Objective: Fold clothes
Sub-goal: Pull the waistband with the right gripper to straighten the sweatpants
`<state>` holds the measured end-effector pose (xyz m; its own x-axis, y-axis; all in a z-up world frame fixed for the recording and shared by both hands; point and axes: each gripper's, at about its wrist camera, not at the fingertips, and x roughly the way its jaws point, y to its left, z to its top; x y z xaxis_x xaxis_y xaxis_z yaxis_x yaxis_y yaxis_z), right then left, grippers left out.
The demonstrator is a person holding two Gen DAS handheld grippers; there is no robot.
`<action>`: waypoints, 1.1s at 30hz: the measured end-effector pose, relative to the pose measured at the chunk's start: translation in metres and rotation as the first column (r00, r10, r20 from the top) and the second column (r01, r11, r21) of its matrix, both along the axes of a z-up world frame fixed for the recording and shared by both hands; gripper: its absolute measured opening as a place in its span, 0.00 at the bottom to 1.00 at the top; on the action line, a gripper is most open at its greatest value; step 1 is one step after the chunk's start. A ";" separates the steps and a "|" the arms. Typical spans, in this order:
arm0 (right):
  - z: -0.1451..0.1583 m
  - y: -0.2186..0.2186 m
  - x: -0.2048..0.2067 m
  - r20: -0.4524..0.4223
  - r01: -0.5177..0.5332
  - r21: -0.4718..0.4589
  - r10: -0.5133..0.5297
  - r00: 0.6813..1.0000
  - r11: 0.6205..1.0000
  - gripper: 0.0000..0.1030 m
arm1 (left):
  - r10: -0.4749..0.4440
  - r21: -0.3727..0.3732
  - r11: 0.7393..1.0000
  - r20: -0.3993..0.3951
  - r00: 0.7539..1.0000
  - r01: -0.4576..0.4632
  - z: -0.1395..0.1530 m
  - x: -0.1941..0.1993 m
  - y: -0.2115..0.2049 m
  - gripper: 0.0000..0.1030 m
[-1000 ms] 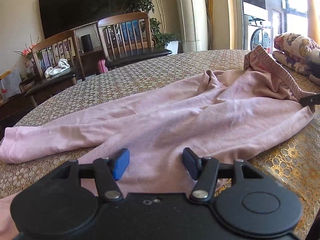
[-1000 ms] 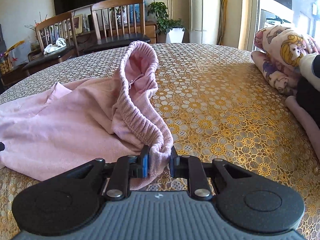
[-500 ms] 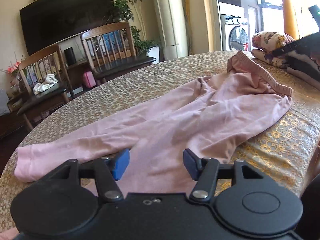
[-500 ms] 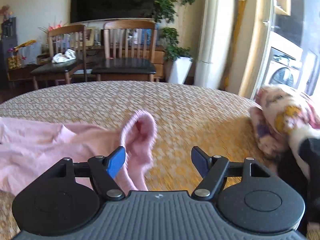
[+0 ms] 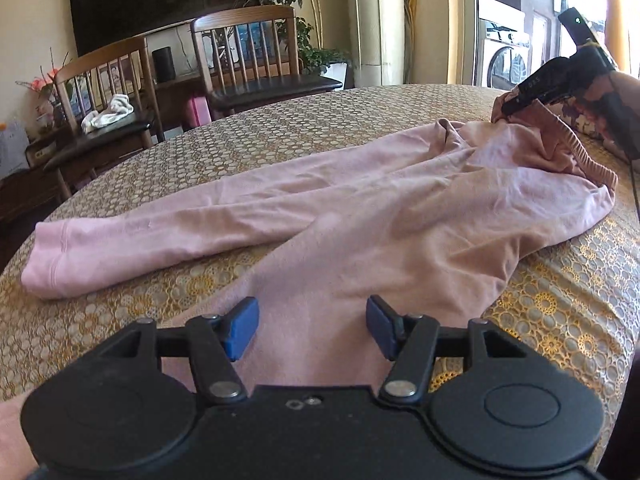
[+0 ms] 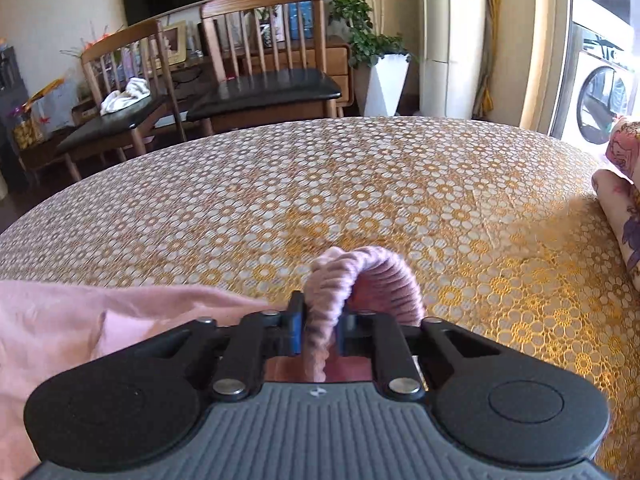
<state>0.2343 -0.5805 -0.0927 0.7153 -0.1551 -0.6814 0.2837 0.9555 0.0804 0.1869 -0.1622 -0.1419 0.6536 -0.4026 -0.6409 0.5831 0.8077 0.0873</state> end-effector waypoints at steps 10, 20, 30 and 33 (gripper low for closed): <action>-0.009 -0.084 0.017 0.007 0.180 0.050 -0.181 0.984 0.982 0.09 | 0.015 -0.016 1.000 -0.017 1.000 -0.015 0.000 -0.002 0.004 1.00; 0.010 -0.073 -0.048 -0.001 0.020 0.107 -0.020 1.000 0.994 0.46 | 0.007 -0.001 1.000 -0.016 1.000 -0.007 0.001 0.000 0.001 1.00; -0.021 -0.026 -0.119 -0.168 -0.190 -0.016 0.185 0.968 0.982 0.72 | 0.019 -0.009 1.000 -0.027 0.999 -0.020 0.001 0.004 -0.002 1.00; -0.026 -0.023 -0.118 -0.175 -0.201 0.017 0.201 0.964 0.979 0.45 | 0.023 0.001 1.000 -0.021 1.000 -0.023 0.001 0.003 -0.004 1.00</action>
<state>0.1162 -0.6035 -0.1190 0.6016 -0.0212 -0.7985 0.0954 0.9944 0.0454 0.1899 -0.1659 -0.1410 0.6493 -0.3872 -0.6545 0.5659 0.8210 0.0756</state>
